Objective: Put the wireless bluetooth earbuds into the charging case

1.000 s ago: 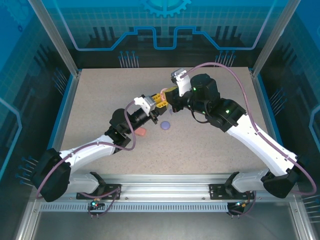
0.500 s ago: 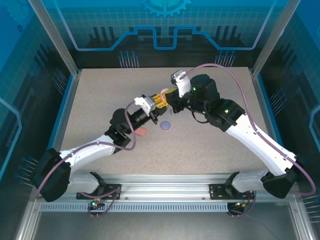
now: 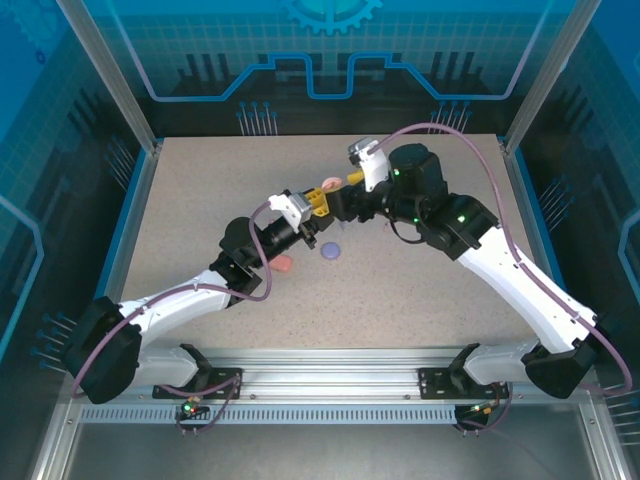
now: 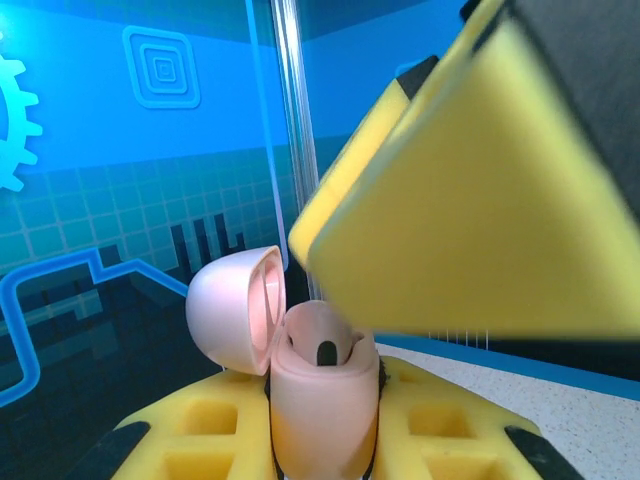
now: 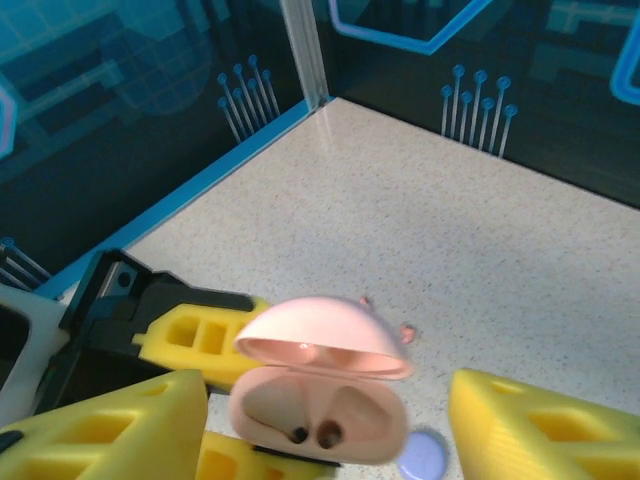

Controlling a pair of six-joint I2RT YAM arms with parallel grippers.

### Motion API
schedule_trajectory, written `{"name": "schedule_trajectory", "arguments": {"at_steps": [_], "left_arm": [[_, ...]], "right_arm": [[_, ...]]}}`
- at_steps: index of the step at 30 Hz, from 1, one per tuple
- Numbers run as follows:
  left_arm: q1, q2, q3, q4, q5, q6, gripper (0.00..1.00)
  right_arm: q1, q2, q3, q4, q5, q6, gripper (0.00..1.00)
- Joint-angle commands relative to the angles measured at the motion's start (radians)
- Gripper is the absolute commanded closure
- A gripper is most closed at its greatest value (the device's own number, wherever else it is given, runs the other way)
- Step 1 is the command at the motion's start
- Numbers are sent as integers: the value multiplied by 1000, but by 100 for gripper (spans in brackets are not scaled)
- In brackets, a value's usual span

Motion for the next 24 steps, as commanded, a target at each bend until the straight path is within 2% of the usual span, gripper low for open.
{"name": "schedule_trajectory", "arguments": {"at_steps": [1, 5, 10, 13, 20, 24], "left_arm": [[-6, 3, 27, 46, -18, -15, 100], [-5, 4, 13, 62, -36, -15, 100], [-5, 2, -8, 83, -77, -3, 100], [-4, 4, -12, 94, -92, 4, 100], [-4, 16, 1, 116, -108, 13, 100], [-4, 15, 5, 127, -110, 12, 100]], "right_arm": [[-56, -69, 78, -10, -37, 91, 29], [-148, -108, 93, -27, -15, 208, 23], [-298, -63, 73, -169, 86, 403, 22], [-358, 38, 68, -260, 114, 478, 22], [-401, 383, 112, -366, 170, 640, 27], [-424, 599, 207, -433, 130, 727, 33]]}}
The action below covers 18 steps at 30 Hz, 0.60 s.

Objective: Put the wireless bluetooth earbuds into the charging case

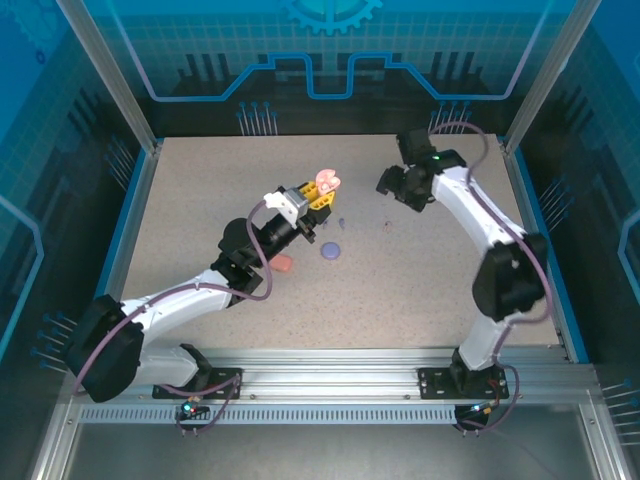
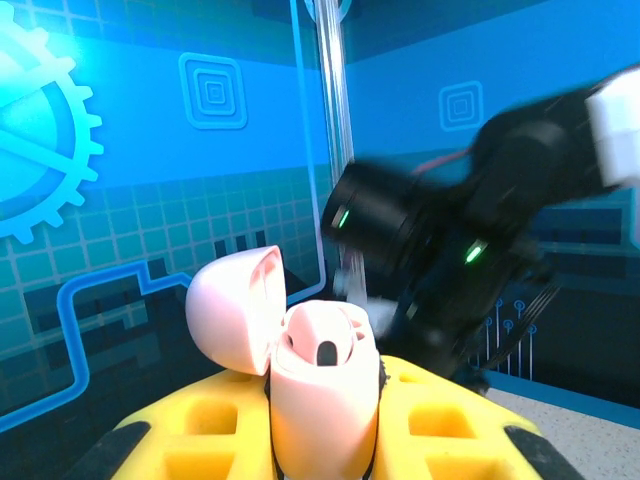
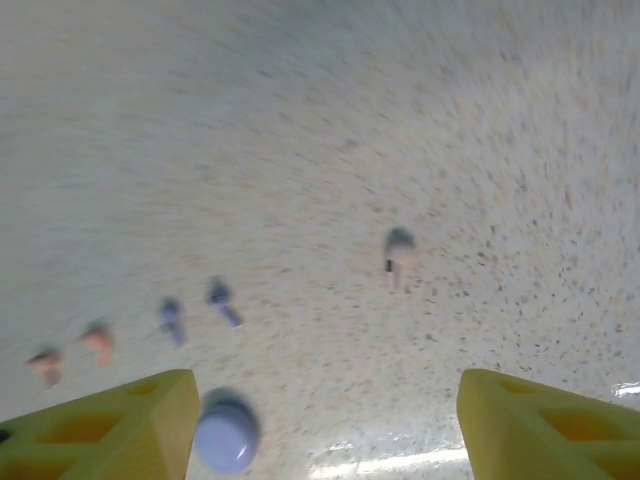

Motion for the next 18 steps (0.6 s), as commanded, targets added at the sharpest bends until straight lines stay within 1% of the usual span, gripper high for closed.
{"name": "schedule_trajectory", "arguments": {"at_steps": [1, 6, 8, 10, 14, 18], "left_arm": [[-4, 1, 3, 69, -20, 9, 100], [-3, -6, -13, 92, -31, -6, 100], [-3, -7, -19, 100, -34, -13, 100], [-2, -4, -23, 105, -33, -14, 100], [-2, -1, -29, 111, -34, -8, 100], [-3, -3, -28, 112, -35, -5, 100]], "right_arm": [[-22, 105, 97, -110, -8, 125, 34], [-18, 266, 217, -173, 11, 186, 36], [-18, 307, 241, -191, 12, 205, 37], [-17, 337, 249, -193, 3, 221, 39], [-11, 394, 276, -204, 3, 228, 47], [-1, 418, 271, -208, 10, 232, 47]]}}
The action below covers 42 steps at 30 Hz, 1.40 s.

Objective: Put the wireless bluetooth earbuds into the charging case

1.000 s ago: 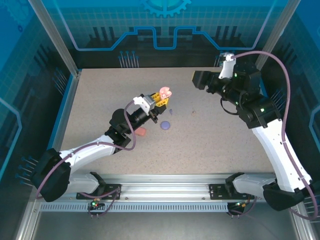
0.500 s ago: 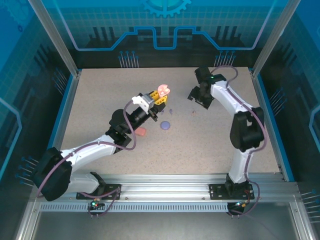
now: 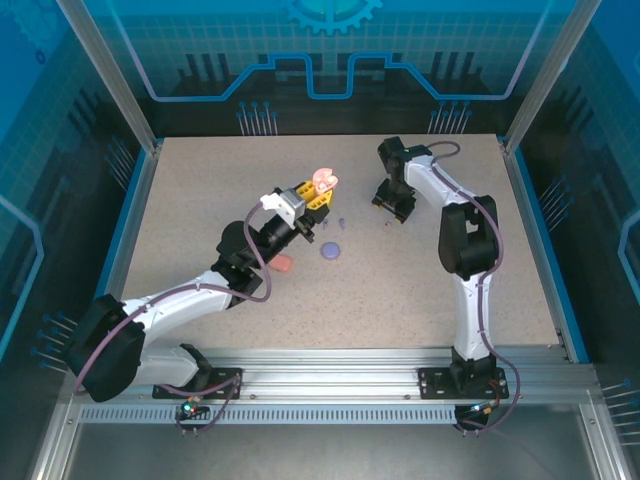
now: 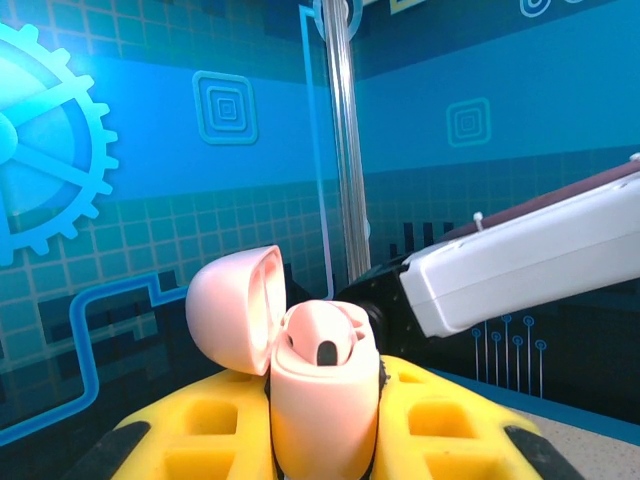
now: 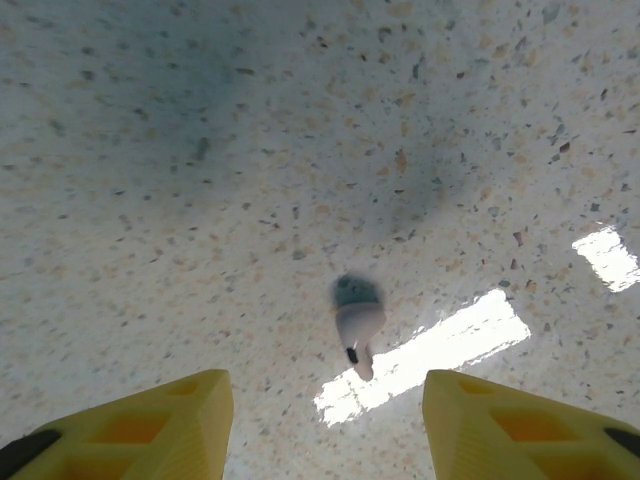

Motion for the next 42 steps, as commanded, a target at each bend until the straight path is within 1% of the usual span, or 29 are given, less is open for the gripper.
{"name": "schedule_trajectory", "arguments": {"at_steps": [1, 16, 20, 28, 35, 40, 42], "left_arm": [[-2, -4, -9, 57, -19, -1, 100], [-1, 12, 3, 62, -13, -2, 100], [-1, 17, 4, 63, -14, -1, 100], [4, 26, 7, 66, -11, -4, 100], [5, 34, 15, 66, -5, -8, 100], [5, 44, 23, 64, -2, -10, 100], [5, 47, 25, 63, 0, -10, 100]], "right_arm": [[11, 24, 9, -43, 13, 30, 47], [18, 68, -34, -8, 2, 26, 56], [18, 81, -35, -6, 2, 23, 57], [15, 98, -39, -2, 19, 8, 60], [8, 102, -32, -10, 44, -21, 65], [5, 102, -26, -14, 64, -42, 65], [3, 130, -19, -14, 66, -51, 65]]}}
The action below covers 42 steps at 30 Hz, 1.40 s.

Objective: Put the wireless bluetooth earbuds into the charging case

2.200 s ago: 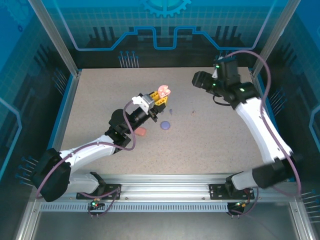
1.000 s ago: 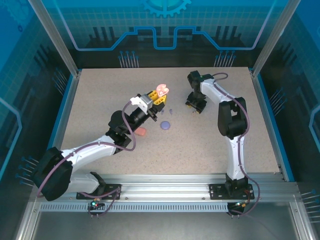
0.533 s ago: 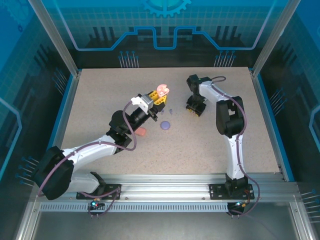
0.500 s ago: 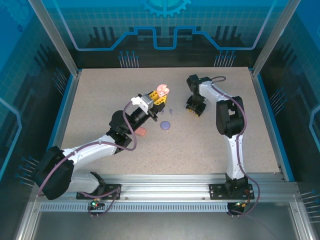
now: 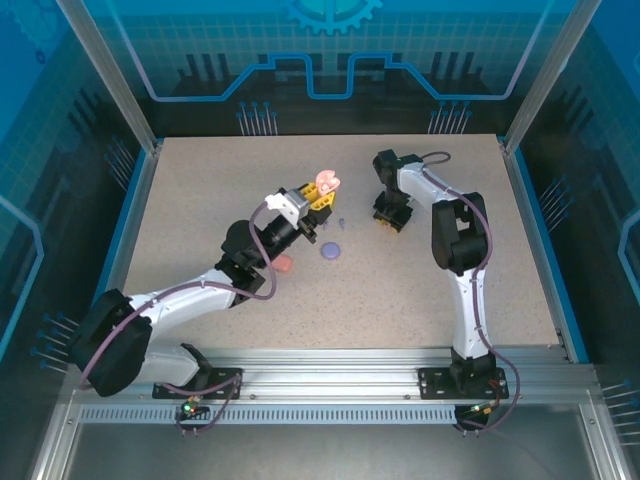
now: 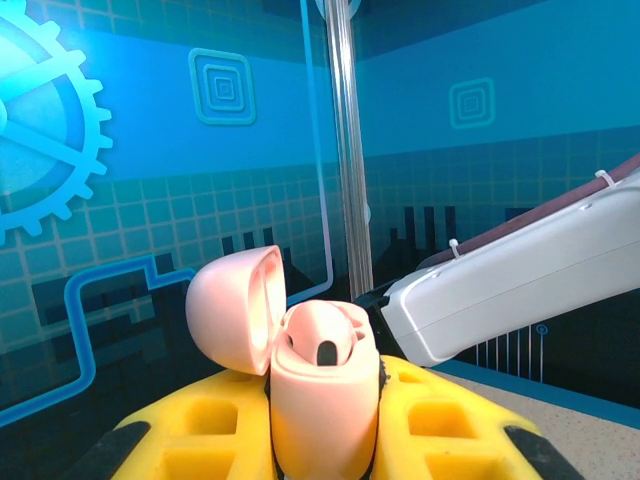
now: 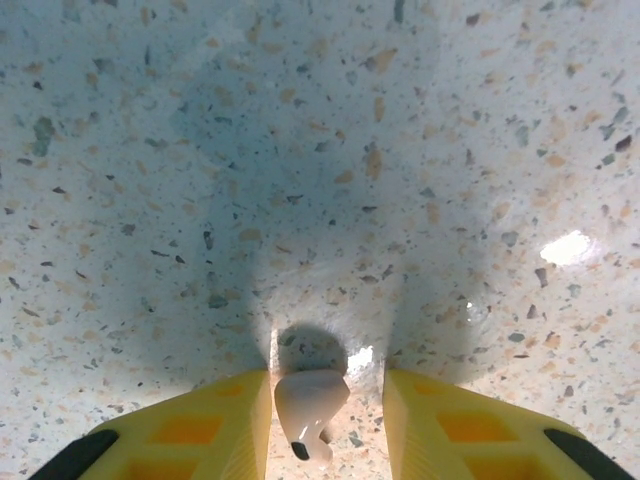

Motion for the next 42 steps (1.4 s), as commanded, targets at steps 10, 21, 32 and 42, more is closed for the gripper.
{"name": "schedule_trajectory", "arguments": {"at_steps": [10, 21, 32, 42], "left_arm": [[3, 19, 39, 47, 7, -12, 100], [4, 20, 43, 30, 6, -18, 100], [3, 13, 43, 16, 5, -30, 100], [3, -25, 44, -17, 41, -40, 100]], "right_arm": [[-8, 75, 19, -20, 24, -34, 72], [7, -8, -81, 68, 54, -105, 84], [30, -298, -311, 241, 96, -174, 87], [63, -687, -470, 408, 43, -338, 87]]}}
